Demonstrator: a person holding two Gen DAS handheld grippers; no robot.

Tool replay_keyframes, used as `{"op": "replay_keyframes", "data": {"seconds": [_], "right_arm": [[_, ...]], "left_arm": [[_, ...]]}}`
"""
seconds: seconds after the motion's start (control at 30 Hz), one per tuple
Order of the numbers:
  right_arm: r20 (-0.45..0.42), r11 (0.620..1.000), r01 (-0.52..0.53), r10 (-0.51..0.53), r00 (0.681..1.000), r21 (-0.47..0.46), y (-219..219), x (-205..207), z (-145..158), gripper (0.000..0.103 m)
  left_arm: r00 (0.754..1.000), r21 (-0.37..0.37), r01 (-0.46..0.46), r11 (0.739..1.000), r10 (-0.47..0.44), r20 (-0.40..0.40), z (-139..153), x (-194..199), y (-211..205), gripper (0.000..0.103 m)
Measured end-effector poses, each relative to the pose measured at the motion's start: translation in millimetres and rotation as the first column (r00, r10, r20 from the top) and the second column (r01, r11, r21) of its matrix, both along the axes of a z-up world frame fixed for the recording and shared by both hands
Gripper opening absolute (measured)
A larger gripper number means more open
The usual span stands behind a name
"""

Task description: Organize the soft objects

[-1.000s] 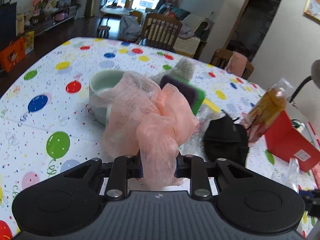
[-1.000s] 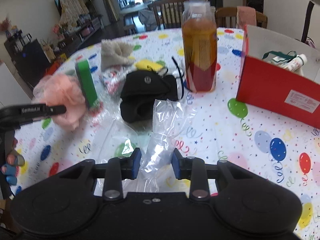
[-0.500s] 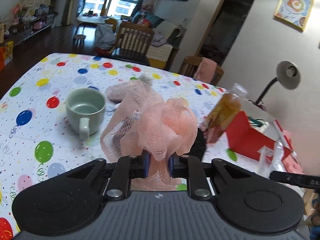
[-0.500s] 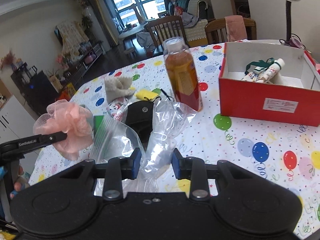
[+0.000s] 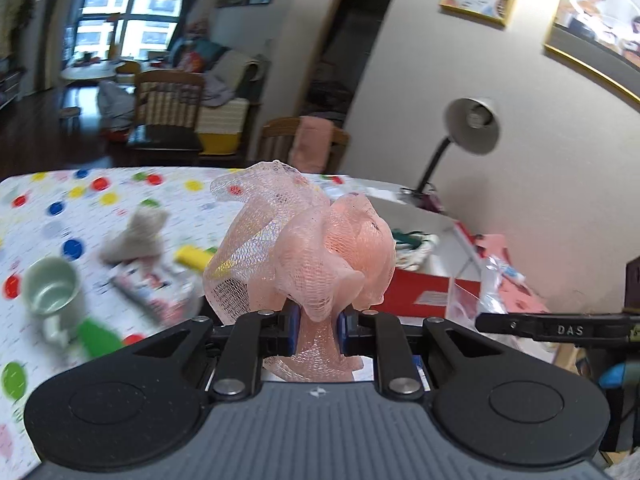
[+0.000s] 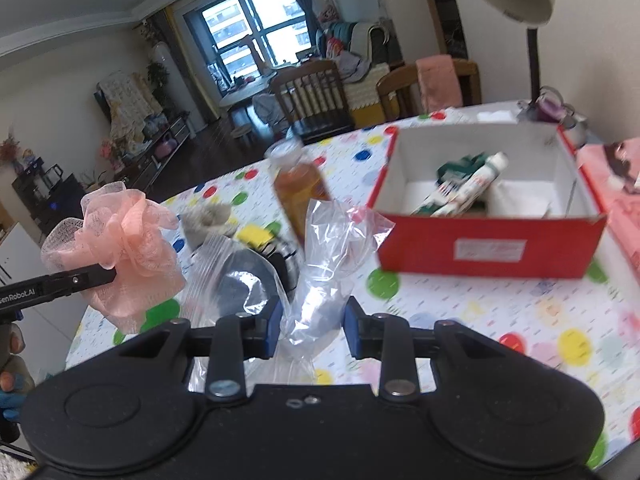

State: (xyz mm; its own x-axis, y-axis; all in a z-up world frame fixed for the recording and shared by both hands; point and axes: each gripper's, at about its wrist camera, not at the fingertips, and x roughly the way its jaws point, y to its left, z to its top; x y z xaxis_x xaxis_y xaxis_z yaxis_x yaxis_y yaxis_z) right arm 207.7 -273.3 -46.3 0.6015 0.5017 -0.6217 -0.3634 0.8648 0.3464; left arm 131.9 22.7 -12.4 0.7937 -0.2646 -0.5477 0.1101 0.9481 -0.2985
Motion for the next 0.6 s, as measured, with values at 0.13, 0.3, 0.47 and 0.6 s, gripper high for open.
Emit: {"op": "replay_keyframes", "data": {"seconds": [0.13,0.3,0.47,0.6], "right_arm": [[0.022,1.000,0.023,-0.023,0.999,-0.016,-21.4,14.8,8.9,0.031],[0.046,0.998,0.047,-0.045,0.998,-0.041,-46.0,37.1,14.3,0.031],[0.054,0.996,0.071,-0.068,0.996,-0.053,-68.6,62.2,15.5,0.031],[0.055,0.995,0.088,-0.084,0.995,-0.055,-85.6,85.9,14.3,0.031]], "left_arm": [[0.999,0.013,0.050,0.999,-0.050,0.001,4.0,21.8,-27.5,0.018],[0.994,0.039,0.108,0.993,-0.108,0.002,6.7,50.0,-61.5,0.018],[0.989,0.039,0.150,0.988,-0.151,0.003,9.6,76.3,-88.6,0.018],[0.985,0.020,0.170,0.985,-0.170,-0.007,15.4,100.7,-105.0,0.018]]}}
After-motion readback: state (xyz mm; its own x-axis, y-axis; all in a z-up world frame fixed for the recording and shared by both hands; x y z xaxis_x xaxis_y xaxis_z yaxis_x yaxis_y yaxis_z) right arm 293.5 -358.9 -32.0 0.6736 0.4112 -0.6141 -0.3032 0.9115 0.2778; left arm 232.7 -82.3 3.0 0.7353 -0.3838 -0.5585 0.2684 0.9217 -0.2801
